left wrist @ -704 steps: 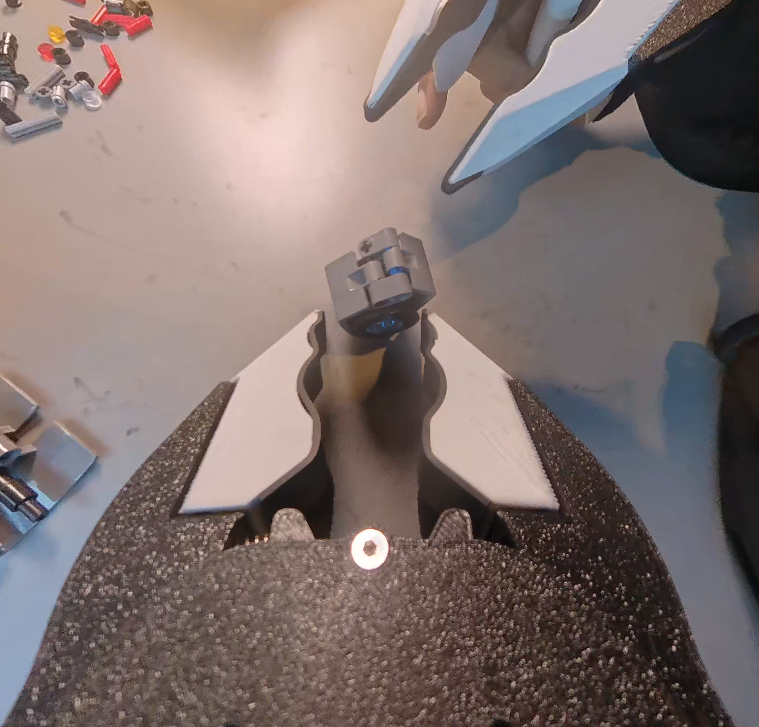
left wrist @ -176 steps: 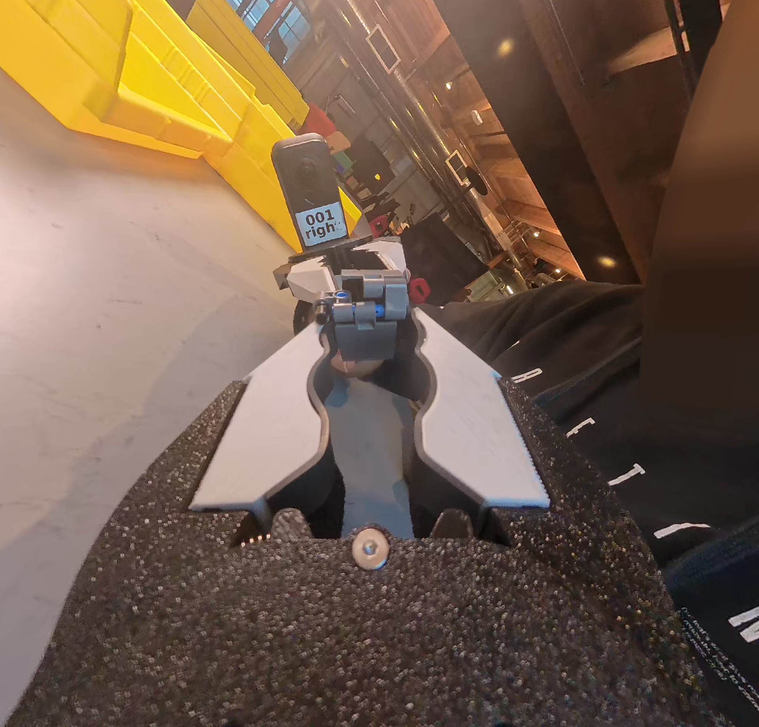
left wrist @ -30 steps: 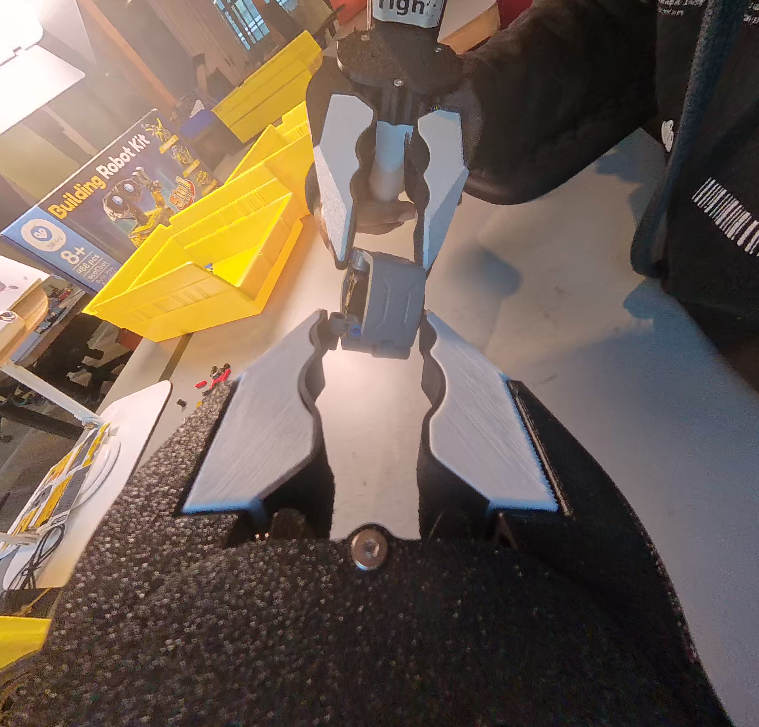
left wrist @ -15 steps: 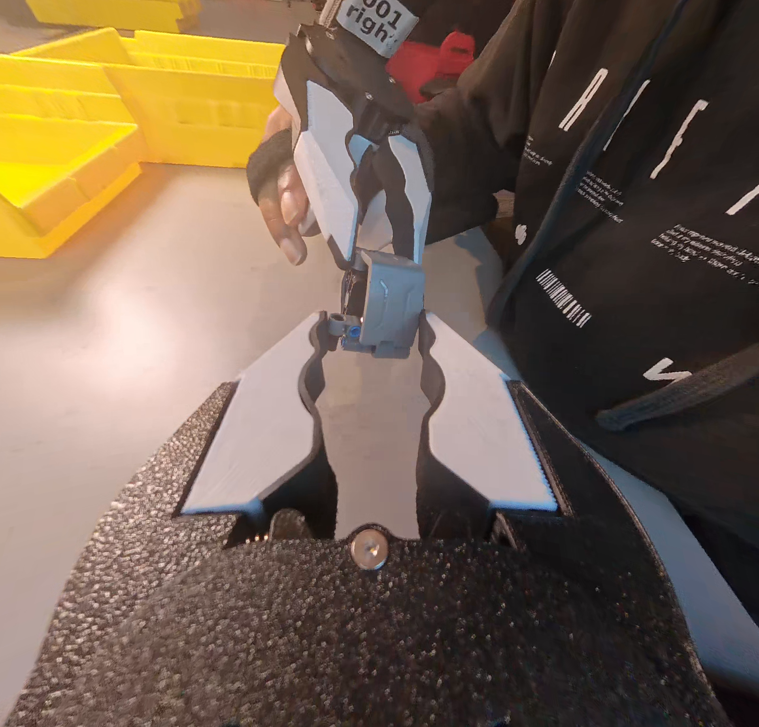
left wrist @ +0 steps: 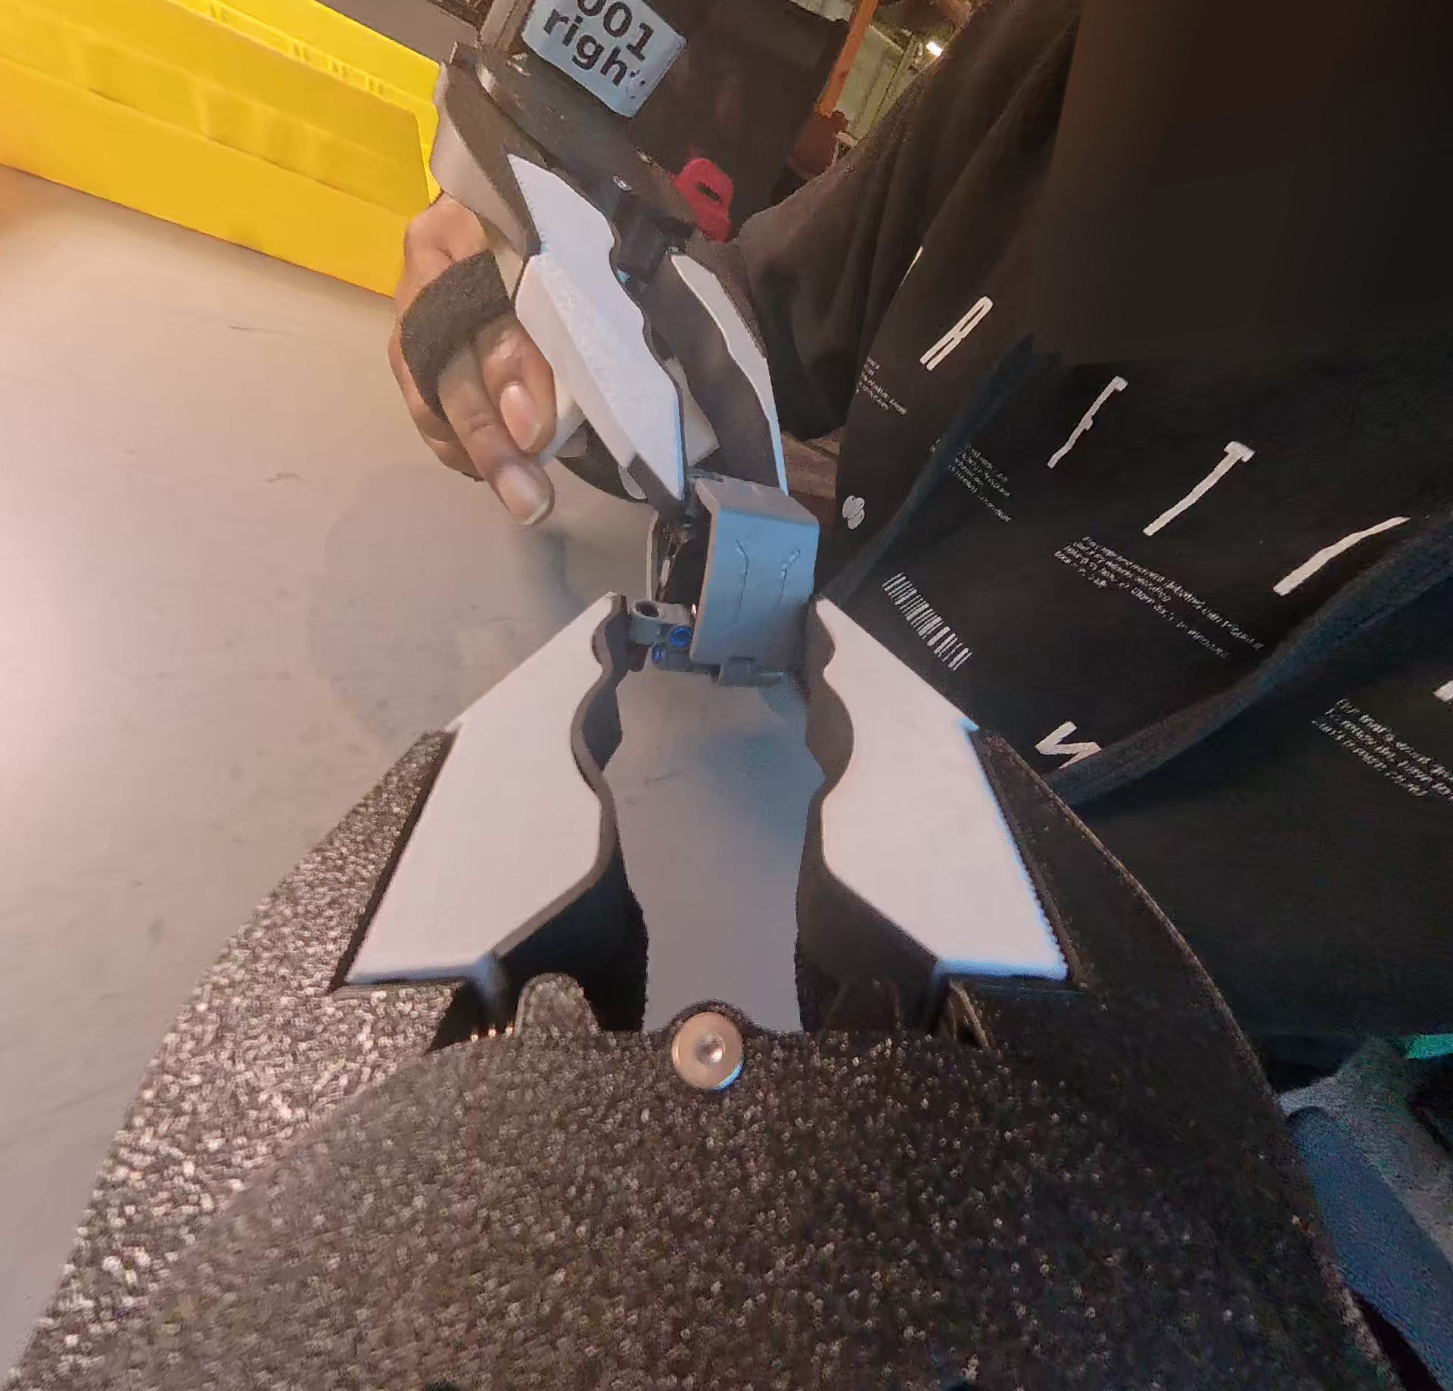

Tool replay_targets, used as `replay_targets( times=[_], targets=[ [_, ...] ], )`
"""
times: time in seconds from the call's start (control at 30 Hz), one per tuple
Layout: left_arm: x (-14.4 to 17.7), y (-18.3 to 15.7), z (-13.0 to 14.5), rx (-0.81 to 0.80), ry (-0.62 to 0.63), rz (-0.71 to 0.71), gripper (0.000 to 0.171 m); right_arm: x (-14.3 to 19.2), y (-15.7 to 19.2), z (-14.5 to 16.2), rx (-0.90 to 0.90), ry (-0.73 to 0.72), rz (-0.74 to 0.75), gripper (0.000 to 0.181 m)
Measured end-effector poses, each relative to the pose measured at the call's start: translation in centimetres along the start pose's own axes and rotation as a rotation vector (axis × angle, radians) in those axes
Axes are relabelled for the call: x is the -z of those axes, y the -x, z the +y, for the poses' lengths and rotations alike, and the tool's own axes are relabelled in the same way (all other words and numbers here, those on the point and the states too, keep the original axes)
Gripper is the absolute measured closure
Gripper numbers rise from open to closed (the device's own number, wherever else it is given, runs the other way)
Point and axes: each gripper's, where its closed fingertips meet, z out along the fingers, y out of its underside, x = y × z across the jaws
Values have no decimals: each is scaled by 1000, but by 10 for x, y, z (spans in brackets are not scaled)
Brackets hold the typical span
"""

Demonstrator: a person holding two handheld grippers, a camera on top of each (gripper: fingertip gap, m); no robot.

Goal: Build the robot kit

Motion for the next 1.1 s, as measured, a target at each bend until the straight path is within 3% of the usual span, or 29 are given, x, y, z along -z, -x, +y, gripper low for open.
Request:
replay_targets(
  times=[0.2, 0.3, 0.43, 0.6, 0.83, 1.1],
  targets=[
    [3, 4, -13, 109, -89, 16, 128, 5, -13, -6, -215, -120, -23, 158],
    [16, 18, -28, 126, -189, -62, 130, 9, -34, -6, -439, -222, -12, 157],
    [27, 32, -33, 54, -204, -203, 123, 15, -58, -2, -742, -337, 10, 156],
    [35, 47, -40, -33, -231, -373, 127, 20, -71, -3, -986, -488, -23, 156],
    [42, 56, -45, -249, -177, -593, 138, 21, -81, 6, -1154, -560, -29, 156],
    [42, 59, -41, -242, -132, -610, 140, 21, -82, 11, -1153, -522, -18, 155]
  ],
)
